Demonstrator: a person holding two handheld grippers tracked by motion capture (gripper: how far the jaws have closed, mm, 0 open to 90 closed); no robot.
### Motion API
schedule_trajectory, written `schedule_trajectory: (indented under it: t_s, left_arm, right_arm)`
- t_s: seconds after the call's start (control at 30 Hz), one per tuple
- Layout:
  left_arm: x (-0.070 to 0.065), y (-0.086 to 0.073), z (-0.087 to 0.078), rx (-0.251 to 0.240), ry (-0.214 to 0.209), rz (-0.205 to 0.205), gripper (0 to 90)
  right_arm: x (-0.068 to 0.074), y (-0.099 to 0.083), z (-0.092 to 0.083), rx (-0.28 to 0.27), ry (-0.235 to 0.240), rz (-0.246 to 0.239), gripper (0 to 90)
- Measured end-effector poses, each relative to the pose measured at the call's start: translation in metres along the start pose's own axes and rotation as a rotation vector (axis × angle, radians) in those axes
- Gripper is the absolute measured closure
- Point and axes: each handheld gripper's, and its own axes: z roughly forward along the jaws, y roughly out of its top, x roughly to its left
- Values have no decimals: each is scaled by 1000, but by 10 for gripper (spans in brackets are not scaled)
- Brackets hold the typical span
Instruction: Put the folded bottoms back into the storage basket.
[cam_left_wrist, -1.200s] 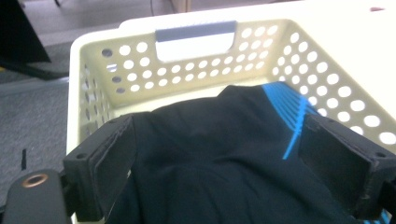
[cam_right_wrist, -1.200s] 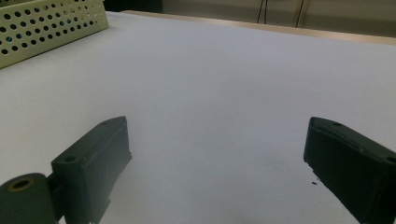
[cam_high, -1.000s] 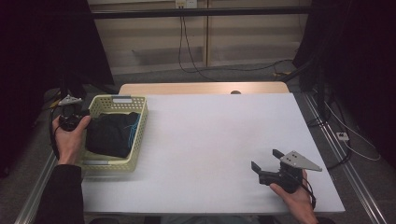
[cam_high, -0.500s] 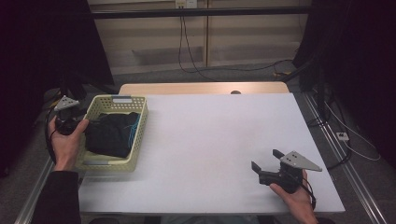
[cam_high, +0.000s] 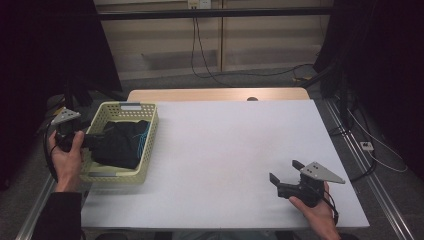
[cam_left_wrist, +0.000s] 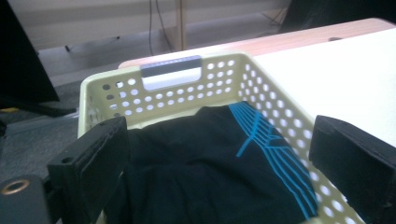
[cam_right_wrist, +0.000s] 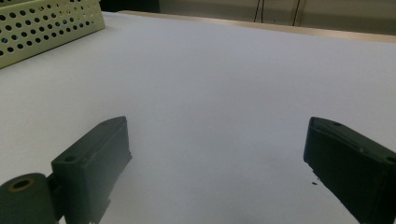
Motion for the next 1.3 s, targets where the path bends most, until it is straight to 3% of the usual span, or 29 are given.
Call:
schedule_trajectory:
  t_s: [0.03, 0.1, 0.2, 0.3, 0.5, 0.6, 0.77, 0.93, 1.1, 1.3]
  left_arm:
    - [-2, -1, -3, -6, 19, 9, 48]
    - [-2, -3, -10, -25, 2, 5, 47]
    - [-2, -6, -19, -47, 28, -9, 46]
    - [-3, -8, -25, -50, 56, -5, 44]
    - [-7, -17, -34, -60, 70, 9, 43]
    - [-8, -25, -35, -40, 57, 8, 42]
    - [-5, -37, -35, -10, 70, 2, 42]
    - [-6, -46, -40, -20, 60, -32, 39]
    - [-13, -50, -51, -33, 84, -23, 40]
    - [-28, -52, -63, -50, 77, -4, 39]
  right_arm:
    - [0, 0, 0, 3, 0, 5, 72]
    - [0, 0, 1, 4, -4, 4, 72]
    - [-1, 0, 2, 2, -3, 6, 72]
    - [-2, 0, 2, 1, -3, 20, 72]
    - [-3, 1, 3, -3, -6, 25, 71]
    - [-2, 2, 3, -5, -5, 17, 71]
    - [-3, 2, 3, -3, -10, 21, 71]
    - [-2, 2, 3, -1, -7, 17, 71]
    - [-3, 1, 2, -4, -4, 15, 70]
    - [-1, 2, 4, -3, 2, 10, 70]
